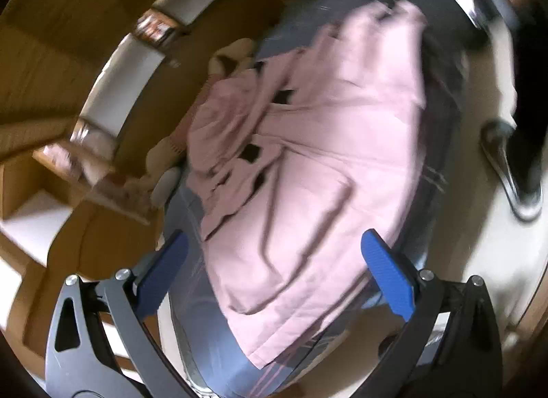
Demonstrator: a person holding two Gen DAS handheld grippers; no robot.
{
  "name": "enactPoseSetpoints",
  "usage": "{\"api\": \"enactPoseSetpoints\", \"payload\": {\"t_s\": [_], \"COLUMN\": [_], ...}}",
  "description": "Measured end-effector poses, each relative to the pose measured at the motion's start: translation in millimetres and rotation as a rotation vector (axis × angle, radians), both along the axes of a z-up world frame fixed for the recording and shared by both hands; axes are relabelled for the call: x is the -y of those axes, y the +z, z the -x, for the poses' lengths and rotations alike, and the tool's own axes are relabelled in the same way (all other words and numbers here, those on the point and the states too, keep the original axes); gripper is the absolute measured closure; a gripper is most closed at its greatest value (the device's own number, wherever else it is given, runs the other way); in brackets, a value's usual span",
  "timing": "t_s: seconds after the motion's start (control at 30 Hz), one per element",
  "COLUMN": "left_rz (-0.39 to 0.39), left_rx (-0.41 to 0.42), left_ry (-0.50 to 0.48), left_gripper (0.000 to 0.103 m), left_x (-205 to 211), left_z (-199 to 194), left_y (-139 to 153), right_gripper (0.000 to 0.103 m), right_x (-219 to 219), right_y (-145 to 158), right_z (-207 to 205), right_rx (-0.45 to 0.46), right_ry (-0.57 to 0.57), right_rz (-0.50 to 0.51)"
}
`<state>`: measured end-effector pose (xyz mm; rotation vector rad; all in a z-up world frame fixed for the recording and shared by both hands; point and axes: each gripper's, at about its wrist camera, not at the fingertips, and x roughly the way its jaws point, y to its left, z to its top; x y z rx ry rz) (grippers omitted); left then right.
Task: Fold large clothes
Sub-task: 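Grasp the jacket hem with both tools and lift it up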
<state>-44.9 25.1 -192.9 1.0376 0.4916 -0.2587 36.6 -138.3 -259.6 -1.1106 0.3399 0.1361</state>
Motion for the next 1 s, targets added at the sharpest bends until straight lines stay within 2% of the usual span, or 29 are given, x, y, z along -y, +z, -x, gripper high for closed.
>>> {"api": "enactPoseSetpoints", "payload": {"t_s": [0.17,0.23,0.3,0.5,0.57,0.67,0.73,0.8,0.83,0.87,1.0], "left_rz": [-0.059,-0.075,-0.111,-0.076,-0.101,-0.051,0.010,0.128,0.207,0.250,0.308], "left_rx": [-0.035,-0.040,-0.027,-0.036,-0.033,-0.016,0.003,-0.001,-0.006,-0.003,0.040], "left_ry": [-0.029,-0.021,-0.016,-0.006,-0.005,0.044,0.095,0.162,0.196,0.207,0.234], "left_gripper": [0.002,0.002,0.002,0.002,0.002,0.002,0.013,0.061,0.066,0.074,0.085], "left_x": [9,10,11,12,16,13,5,-8,-16,-21,-23], "left_z": [-6,-15,-22,-48,-55,-72,-84,-96,-100,-101,-99], "left_y": [-31,-44,-53,-72,-79,-79,-69,-52,-40,-33,-8], "right_gripper": [0.088,0.088,0.088,0.088,0.088,0.088,0.088,0.088,0.088,0.088,0.088], "right_x": [7,7,5,8,9,10,10,11,12,14,23], "right_y": [47,56,65,77,82,90,92,93,93,92,95], "right_z": [-15,-18,-23,-26,-24,-27,-27,-29,-29,-30,-32], "right_rx": [-0.051,-0.057,-0.053,-0.048,-0.040,-0.039,-0.036,-0.039,-0.041,-0.040,-0.053], "right_ry": [-0.032,-0.037,-0.037,-0.045,-0.042,-0.046,-0.048,-0.053,-0.057,-0.065,-0.087], "right_rz": [-0.218,-0.261,-0.284,-0.349,-0.373,-0.407,-0.415,-0.422,-0.426,-0.431,-0.471]}}
